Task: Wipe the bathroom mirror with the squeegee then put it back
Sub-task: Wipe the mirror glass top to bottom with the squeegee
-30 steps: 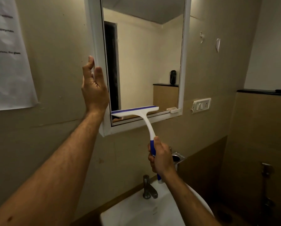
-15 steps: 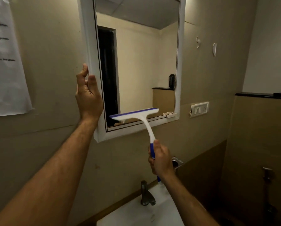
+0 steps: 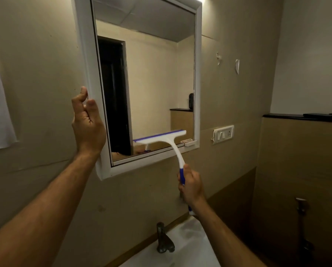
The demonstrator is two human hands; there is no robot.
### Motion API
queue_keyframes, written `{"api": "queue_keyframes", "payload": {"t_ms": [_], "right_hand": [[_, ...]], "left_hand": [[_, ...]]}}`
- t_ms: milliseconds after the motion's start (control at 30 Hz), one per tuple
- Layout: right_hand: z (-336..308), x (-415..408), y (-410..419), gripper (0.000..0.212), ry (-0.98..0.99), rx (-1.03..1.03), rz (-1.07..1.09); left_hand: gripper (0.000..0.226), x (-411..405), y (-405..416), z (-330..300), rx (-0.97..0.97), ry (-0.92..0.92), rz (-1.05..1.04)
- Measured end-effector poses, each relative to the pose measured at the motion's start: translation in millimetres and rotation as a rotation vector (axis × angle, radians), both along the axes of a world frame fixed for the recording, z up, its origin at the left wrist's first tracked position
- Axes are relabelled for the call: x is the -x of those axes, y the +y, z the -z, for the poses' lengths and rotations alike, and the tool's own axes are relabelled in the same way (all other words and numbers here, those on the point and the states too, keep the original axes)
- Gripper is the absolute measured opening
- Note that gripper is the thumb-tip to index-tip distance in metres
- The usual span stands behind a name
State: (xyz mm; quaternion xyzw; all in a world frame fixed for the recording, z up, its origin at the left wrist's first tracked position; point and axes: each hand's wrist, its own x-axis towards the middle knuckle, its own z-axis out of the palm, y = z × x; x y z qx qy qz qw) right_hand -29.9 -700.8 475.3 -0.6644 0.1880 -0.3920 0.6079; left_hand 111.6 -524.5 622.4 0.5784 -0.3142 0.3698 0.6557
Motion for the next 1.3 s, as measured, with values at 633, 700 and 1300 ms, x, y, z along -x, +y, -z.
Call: {"api": "queue_keyframes", "payload": {"t_ms": [633,700,1300], "right_hand": [[2.8,-3.5,-38.0,0.049,-0.032,-0.009,0.073],[-9.4,-0.9,-38.3,0.048,-0.047,0.003,0.059],[11.4,6.5,-41.2,0.048,-0.012,-0.085,-0.020]], "left_hand": [[0.049,-27.7,-8.8,-63.4,0.025,-0.127,-0.125],[0.050,-29.0,-8.3,-64.8,0.026,-0.127,-0.122],[0.049,-32.1,-9.3,-64.2,0.026,-0.105,-0.093]]}}
